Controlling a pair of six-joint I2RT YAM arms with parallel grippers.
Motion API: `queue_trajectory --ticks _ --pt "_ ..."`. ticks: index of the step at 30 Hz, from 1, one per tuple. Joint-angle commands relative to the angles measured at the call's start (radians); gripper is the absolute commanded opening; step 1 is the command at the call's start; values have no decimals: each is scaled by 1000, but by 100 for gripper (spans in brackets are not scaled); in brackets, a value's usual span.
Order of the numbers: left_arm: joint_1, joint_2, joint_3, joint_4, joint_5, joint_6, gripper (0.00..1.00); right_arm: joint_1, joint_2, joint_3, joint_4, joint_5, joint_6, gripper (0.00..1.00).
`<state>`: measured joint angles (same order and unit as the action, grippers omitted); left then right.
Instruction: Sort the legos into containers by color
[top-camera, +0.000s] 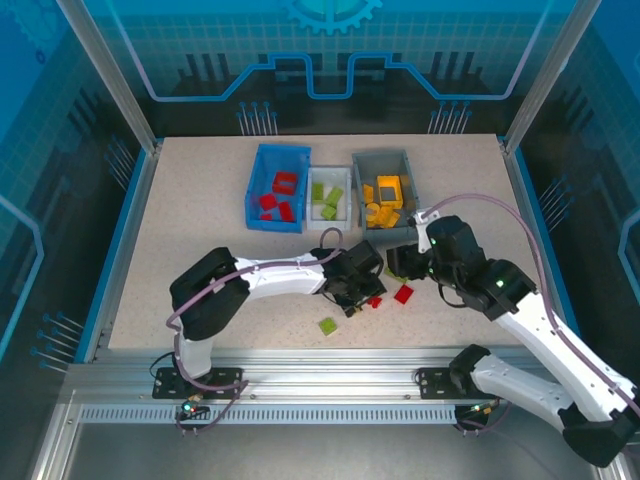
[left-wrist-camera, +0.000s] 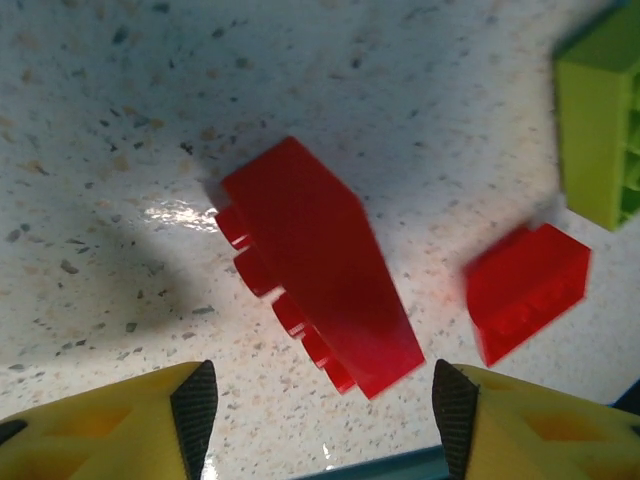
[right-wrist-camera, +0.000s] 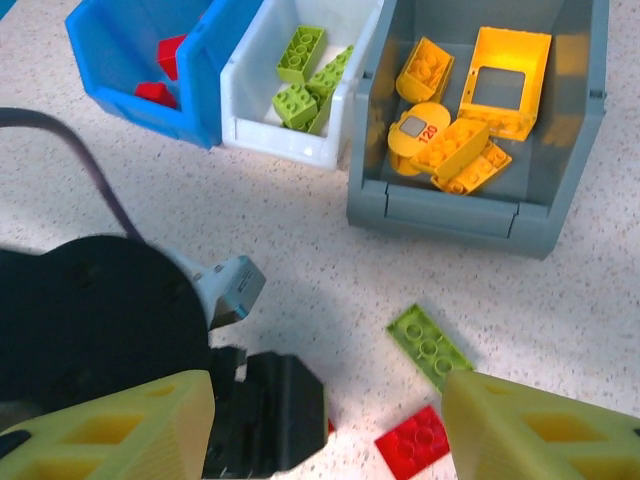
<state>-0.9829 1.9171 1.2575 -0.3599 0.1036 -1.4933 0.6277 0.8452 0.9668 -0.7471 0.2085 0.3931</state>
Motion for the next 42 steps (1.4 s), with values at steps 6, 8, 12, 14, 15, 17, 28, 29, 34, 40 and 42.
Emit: queue_trajectory --ticks 6,8,12,14,15,17,28,29,34,40,42 --pt "9 92 50 27 38 -148 54 42 -39 -7 -65 24 61 63" --pt "15 103 40 45 45 -150 44 48 -23 -6 -60 21 61 62" --pt "20 60 12 48 15 -137 21 68 -5 -8 -35 16 61 61" --pt "25 6 -20 48 -20 -121 11 80 -14 -20 5 -11 41 60" --pt "30 -30 -38 39 -42 -110 9 87 -27 -32 43 -50 20 60" --pt "44 -111 -69 4 -83 -72 8 89 -68 -67 147 -180 -20 61" --pt "546 -358 60 -357 -112 601 9 250 78 -110 471 -134 -59 65" --pt "592 -320 105 -368 -97 663 10 272 111 -109 516 -92 -74 66" --pt "718 -76 374 -430 -85 851 10 333 274 -93 764 20 -131 69" --pt "767 190 644 -516 -75 899 13 362 495 52 875 84 -165 70" --pt "767 242 693 -527 -87 905 16 361 539 79 885 95 -151 71"
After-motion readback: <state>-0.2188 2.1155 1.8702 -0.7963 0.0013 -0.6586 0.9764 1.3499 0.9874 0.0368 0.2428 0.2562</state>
